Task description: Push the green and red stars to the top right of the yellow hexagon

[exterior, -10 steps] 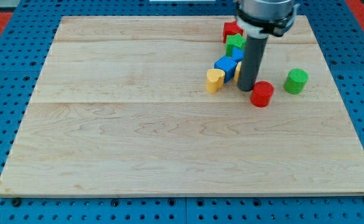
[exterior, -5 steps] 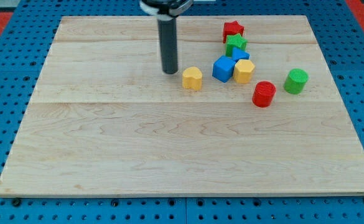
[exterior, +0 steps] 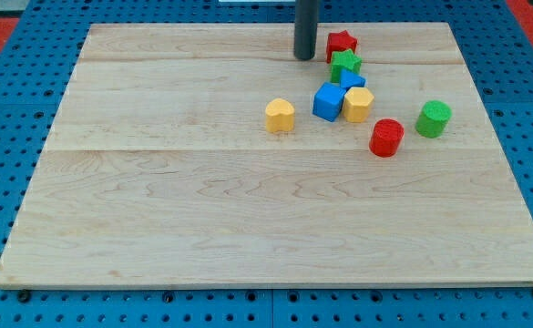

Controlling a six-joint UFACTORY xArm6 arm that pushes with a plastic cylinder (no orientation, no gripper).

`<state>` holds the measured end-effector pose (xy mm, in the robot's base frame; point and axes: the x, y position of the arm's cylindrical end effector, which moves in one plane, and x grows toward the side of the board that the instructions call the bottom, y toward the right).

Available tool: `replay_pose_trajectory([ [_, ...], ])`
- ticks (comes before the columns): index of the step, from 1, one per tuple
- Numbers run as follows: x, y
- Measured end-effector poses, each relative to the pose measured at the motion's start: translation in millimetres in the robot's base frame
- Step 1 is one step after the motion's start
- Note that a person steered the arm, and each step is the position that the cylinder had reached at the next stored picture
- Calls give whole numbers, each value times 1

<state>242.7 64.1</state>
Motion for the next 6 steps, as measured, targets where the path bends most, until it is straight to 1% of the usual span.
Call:
replay_pose_trajectory([
  [1, -16, 15],
  [2, -5, 37],
  [3, 37, 60],
  [4, 61, 61],
  [5, 83, 77],
  [6, 74, 47],
])
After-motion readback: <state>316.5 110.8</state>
